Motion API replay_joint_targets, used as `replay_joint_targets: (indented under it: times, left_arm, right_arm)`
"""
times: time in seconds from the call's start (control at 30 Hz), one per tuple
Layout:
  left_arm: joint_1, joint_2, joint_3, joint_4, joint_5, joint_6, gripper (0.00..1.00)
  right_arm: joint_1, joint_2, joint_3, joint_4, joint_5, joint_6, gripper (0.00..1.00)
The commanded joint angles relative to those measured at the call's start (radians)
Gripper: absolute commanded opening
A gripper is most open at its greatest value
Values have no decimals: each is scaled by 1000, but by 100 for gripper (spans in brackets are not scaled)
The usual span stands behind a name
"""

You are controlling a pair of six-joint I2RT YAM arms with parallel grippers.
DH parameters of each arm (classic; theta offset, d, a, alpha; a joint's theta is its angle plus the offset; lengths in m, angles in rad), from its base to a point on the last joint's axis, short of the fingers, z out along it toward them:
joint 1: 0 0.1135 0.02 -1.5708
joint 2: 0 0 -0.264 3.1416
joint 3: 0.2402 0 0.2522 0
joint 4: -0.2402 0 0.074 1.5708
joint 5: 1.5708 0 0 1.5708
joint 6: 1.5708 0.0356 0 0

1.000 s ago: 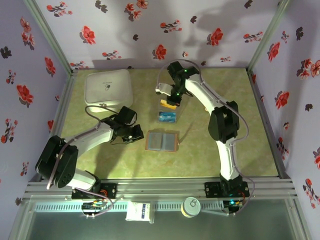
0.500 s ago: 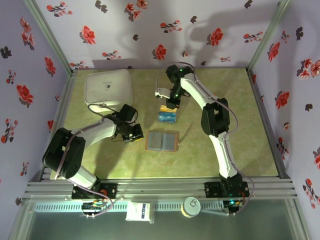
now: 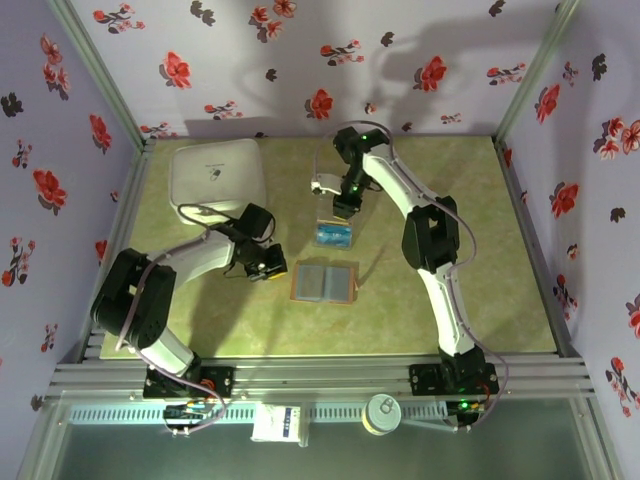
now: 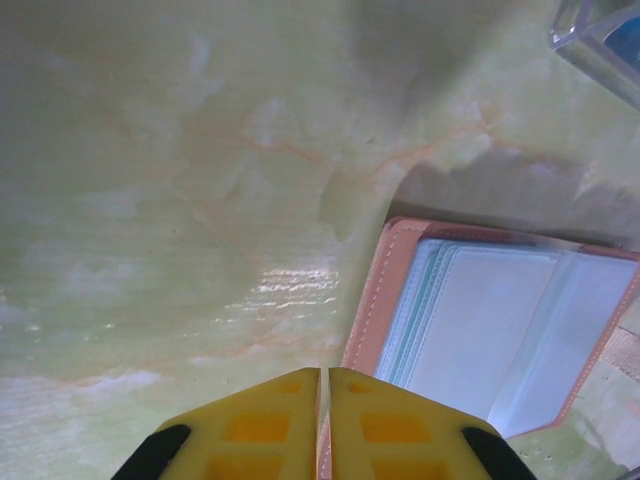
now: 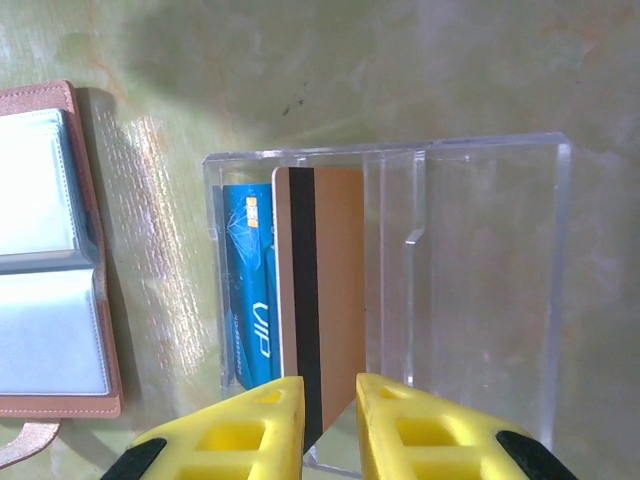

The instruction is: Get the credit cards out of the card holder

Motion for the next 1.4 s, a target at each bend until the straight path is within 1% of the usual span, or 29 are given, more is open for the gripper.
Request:
replay_joint_targets:
  times: [0.0,0.13,0.2,0.27,0.37,0.47,0.53,0.67,0.77,0.93,1.13,1.37]
  left_arm:
    - [14,34,38,-24,26,41,11]
    - [14,58,57,-14,45,51,11]
    - [14,66,62,-11,48,54,11]
    - [14,71,63,-10,53,58,11]
    - [14,71,60,-3,57,61,11]
    - [14,68,48,9,60,57,11]
    - [14,69,42,17,63,54,11]
    - [14,65,29,30,71,50,11]
    - [14,64,20,39,76,49,11]
    - [15,68,6,58,80,42,11]
    - [14,72,-5,79,84,32,11]
    - [14,77,5,77,85,31,11]
  right_arm:
    - [-17,-36,7,28,9,39,22]
    - [-21,-80,-43,104,61,83,20]
    - [-21,-99,-70,144,86,113,16]
    - [-21,-115,-89,152,57,132,14]
    - [-14,-133,-112,129,-25,132,16]
    - [4,-142,-129,100,-76,134,11]
    - [22,-147,-154,103,-83,143,7]
    - [59,-159,-232,158,-36,175,3]
    - [78,-156,-262,170,-40,183,3]
    - [92,-153,-311,227,32,226,3]
    - [94,-156,-322,275,153,249,4]
    - [92,-206,-328,345,228,255,3]
